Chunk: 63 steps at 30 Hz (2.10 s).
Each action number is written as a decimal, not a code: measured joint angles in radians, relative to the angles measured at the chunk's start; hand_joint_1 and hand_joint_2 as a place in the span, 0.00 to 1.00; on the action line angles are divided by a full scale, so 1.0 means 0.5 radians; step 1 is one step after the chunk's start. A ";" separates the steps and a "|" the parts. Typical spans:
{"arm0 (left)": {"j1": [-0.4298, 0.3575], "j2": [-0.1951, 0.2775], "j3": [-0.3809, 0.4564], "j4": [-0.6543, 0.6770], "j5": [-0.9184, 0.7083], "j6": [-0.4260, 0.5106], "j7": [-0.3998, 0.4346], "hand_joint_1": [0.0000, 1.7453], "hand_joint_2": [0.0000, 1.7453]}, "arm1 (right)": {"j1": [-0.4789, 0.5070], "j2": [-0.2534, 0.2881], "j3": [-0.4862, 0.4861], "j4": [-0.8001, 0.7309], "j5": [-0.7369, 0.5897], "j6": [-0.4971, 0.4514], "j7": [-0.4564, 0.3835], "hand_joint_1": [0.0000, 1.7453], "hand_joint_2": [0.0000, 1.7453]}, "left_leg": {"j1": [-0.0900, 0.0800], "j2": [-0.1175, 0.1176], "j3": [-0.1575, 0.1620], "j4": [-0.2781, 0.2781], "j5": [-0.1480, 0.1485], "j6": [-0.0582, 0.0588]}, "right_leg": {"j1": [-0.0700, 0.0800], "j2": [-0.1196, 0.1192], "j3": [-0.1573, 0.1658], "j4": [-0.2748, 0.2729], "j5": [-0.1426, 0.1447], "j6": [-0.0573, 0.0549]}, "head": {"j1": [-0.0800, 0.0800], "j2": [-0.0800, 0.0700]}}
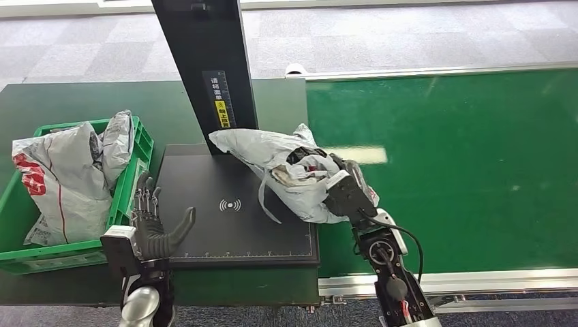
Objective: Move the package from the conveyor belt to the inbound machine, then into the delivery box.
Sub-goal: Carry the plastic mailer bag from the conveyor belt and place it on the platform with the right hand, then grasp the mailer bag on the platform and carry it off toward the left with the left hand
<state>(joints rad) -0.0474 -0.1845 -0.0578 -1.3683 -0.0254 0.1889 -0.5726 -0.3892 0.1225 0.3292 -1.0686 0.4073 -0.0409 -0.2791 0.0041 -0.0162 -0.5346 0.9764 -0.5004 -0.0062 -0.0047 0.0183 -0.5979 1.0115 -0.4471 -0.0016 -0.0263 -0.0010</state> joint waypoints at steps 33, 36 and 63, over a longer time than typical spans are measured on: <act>0.020 -0.001 0.206 -0.134 0.003 0.030 -0.001 0.00 1.00 | -0.287 0.360 0.279 0.722 -0.143 0.138 -0.233 0.13 1.00 | 0.001 0.000 -0.001 0.000 0.000 0.000 | 0.002 -0.001 -0.001 0.000 0.000 0.000 | 0.001 0.000; 0.015 -0.002 0.210 -0.134 0.003 0.030 -0.001 0.00 1.00 | -0.298 0.377 0.287 0.729 -0.157 0.150 -0.240 0.00 0.75 | 0.002 0.000 -0.001 0.000 0.000 0.000 | 0.002 0.000 -0.001 0.000 0.000 0.000 | 0.001 0.000; -0.350 0.110 -0.368 -0.058 -1.398 -0.186 0.354 0.00 1.00 | 0.277 0.002 -0.066 -0.688 -0.713 0.223 -0.699 0.00 1.00 | -0.001 -0.001 0.001 0.002 -0.001 0.001 | -0.001 -0.001 0.000 -0.003 0.001 0.000 | 0.001 0.000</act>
<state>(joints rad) -0.2225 -0.1292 -0.2419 -1.3976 -0.7242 0.0958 -0.3957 -0.2508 0.1236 0.2964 -1.4126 0.0510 0.0707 -0.6285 0.0034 -0.0168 -0.5340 0.9771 -0.5008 -0.0058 -0.0055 0.0179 -0.5980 1.0101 -0.4467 -0.0017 -0.0259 -0.0011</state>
